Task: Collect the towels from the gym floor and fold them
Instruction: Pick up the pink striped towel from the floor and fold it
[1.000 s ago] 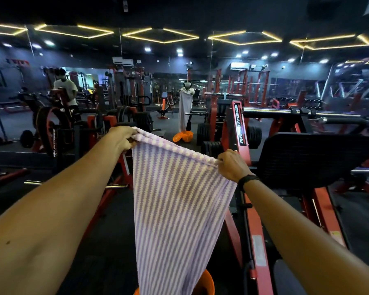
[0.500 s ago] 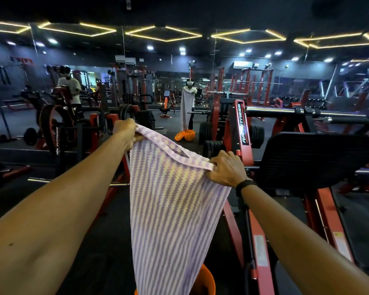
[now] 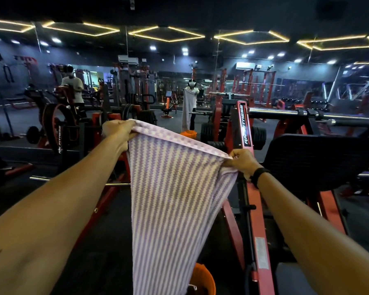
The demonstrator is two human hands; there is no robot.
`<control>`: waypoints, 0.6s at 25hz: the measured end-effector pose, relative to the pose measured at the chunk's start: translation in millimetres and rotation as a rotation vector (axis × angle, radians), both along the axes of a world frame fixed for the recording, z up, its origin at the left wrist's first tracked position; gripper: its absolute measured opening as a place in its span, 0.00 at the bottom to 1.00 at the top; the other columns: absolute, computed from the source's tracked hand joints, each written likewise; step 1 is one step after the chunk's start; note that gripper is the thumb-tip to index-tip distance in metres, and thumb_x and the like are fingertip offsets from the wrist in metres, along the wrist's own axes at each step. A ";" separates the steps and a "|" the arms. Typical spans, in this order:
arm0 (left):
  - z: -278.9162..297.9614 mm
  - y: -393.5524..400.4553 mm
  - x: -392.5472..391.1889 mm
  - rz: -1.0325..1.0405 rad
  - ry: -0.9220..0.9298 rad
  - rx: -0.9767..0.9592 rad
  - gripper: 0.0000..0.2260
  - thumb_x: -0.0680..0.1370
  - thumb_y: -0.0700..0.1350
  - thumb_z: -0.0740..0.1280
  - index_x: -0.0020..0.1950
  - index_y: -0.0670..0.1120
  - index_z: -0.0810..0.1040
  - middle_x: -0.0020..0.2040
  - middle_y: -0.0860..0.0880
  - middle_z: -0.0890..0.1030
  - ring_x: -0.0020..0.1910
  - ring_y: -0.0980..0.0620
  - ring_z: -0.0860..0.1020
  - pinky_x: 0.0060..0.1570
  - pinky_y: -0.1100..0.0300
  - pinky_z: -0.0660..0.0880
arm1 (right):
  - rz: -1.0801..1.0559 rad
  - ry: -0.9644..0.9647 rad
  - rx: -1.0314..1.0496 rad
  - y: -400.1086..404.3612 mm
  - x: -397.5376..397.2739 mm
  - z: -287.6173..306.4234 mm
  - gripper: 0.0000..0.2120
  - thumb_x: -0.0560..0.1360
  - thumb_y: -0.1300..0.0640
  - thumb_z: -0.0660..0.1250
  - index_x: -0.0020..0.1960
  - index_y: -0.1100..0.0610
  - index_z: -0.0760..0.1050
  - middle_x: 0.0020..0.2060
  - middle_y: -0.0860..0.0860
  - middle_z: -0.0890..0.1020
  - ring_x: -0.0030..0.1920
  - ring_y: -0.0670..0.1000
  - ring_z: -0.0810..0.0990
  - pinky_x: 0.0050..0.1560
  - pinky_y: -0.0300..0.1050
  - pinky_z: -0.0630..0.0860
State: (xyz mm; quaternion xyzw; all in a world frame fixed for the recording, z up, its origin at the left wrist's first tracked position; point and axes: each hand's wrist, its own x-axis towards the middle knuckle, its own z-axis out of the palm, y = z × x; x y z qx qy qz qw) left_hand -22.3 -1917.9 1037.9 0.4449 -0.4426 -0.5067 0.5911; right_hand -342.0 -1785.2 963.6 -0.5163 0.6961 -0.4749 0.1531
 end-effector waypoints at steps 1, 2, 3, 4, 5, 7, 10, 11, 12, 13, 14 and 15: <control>-4.1 -6.7 5.5 0.059 0.014 -0.004 0.08 0.75 0.39 0.65 0.36 0.46 0.72 0.42 0.42 0.81 0.25 0.54 0.78 0.21 0.64 0.74 | 0.027 -0.018 0.017 -0.6 -1.4 -0.8 0.19 0.66 0.67 0.76 0.27 0.54 0.69 0.20 0.43 0.70 0.21 0.38 0.67 0.28 0.35 0.65; -8.1 -14.0 9.7 0.096 0.024 0.007 0.07 0.72 0.39 0.66 0.35 0.46 0.73 0.44 0.41 0.81 0.27 0.51 0.79 0.22 0.62 0.74 | 0.057 -0.045 0.024 -1.0 0.0 -0.8 0.19 0.67 0.68 0.75 0.28 0.55 0.68 0.18 0.42 0.70 0.21 0.38 0.67 0.27 0.33 0.65; -13.4 -27.2 11.5 0.131 0.020 0.009 0.08 0.72 0.39 0.66 0.33 0.46 0.72 0.43 0.40 0.81 0.30 0.49 0.79 0.25 0.59 0.75 | 0.084 -0.079 0.027 -1.3 3.0 -0.3 0.19 0.67 0.70 0.74 0.28 0.56 0.68 0.17 0.42 0.70 0.21 0.38 0.67 0.27 0.31 0.65; -13.6 -30.8 11.9 0.159 0.009 0.001 0.10 0.72 0.37 0.67 0.32 0.46 0.71 0.41 0.41 0.79 0.33 0.46 0.80 0.28 0.57 0.77 | 0.107 -0.121 0.018 -1.1 5.8 0.0 0.19 0.68 0.72 0.72 0.29 0.57 0.67 0.18 0.43 0.70 0.23 0.39 0.67 0.26 0.30 0.65; -7.1 -17.4 12.9 0.174 -0.021 -0.013 0.12 0.72 0.36 0.68 0.31 0.46 0.70 0.38 0.41 0.78 0.36 0.45 0.80 0.31 0.55 0.78 | 0.132 -0.177 0.002 -0.8 6.4 -0.4 0.18 0.69 0.74 0.71 0.30 0.57 0.67 0.21 0.45 0.72 0.25 0.42 0.69 0.26 0.30 0.67; -2.7 -7.8 15.9 0.147 -0.059 -0.027 0.15 0.73 0.33 0.68 0.31 0.45 0.68 0.35 0.44 0.75 0.37 0.47 0.79 0.34 0.56 0.80 | 0.213 -0.340 -0.019 1.2 3.1 -1.4 0.13 0.70 0.74 0.69 0.36 0.60 0.70 0.30 0.52 0.75 0.28 0.45 0.75 0.29 0.33 0.73; -5.3 0.9 29.2 -0.010 -0.090 -0.061 0.10 0.72 0.35 0.73 0.38 0.43 0.72 0.41 0.45 0.77 0.41 0.51 0.79 0.35 0.63 0.81 | 0.343 -0.580 -0.082 4.7 -11.9 -5.6 0.25 0.62 0.57 0.80 0.53 0.66 0.74 0.43 0.57 0.82 0.40 0.48 0.83 0.38 0.41 0.80; -9.2 1.9 33.8 -0.074 -0.189 -0.093 0.11 0.69 0.38 0.76 0.44 0.42 0.75 0.45 0.46 0.78 0.44 0.51 0.79 0.39 0.61 0.81 | 0.342 -0.621 -0.112 5.9 -14.0 -5.4 0.36 0.55 0.50 0.83 0.56 0.67 0.74 0.44 0.56 0.83 0.42 0.49 0.84 0.40 0.42 0.80; -13.1 3.1 37.9 -0.105 -0.411 -0.158 0.17 0.66 0.40 0.79 0.50 0.41 0.77 0.48 0.47 0.79 0.47 0.50 0.78 0.44 0.58 0.80 | 0.328 -0.641 -0.145 5.7 -14.2 -5.5 0.43 0.49 0.45 0.84 0.56 0.67 0.75 0.43 0.55 0.84 0.42 0.50 0.84 0.40 0.43 0.80; -17.6 3.2 40.9 -0.102 -0.694 -0.263 0.21 0.64 0.41 0.80 0.53 0.41 0.78 0.48 0.47 0.79 0.48 0.49 0.78 0.46 0.55 0.77 | 0.329 -0.645 -0.165 2.3 -15.5 -6.6 0.47 0.46 0.42 0.84 0.56 0.67 0.75 0.43 0.54 0.85 0.42 0.50 0.84 0.40 0.43 0.81; -20.6 3.4 41.9 -0.067 -0.950 -0.378 0.19 0.64 0.41 0.80 0.50 0.39 0.79 0.46 0.45 0.80 0.48 0.47 0.79 0.46 0.54 0.74 | 0.345 -0.637 -0.177 0.4 -15.9 -7.0 0.48 0.45 0.41 0.84 0.56 0.67 0.75 0.42 0.53 0.85 0.42 0.50 0.84 0.40 0.42 0.81; -24.5 2.0 40.3 -0.048 -1.100 -0.474 0.13 0.65 0.40 0.79 0.46 0.37 0.81 0.42 0.42 0.81 0.45 0.46 0.80 0.43 0.55 0.72 | 0.360 -0.647 -0.173 0.1 -16.0 -6.6 0.48 0.45 0.41 0.84 0.56 0.66 0.75 0.42 0.53 0.85 0.42 0.50 0.83 0.40 0.42 0.81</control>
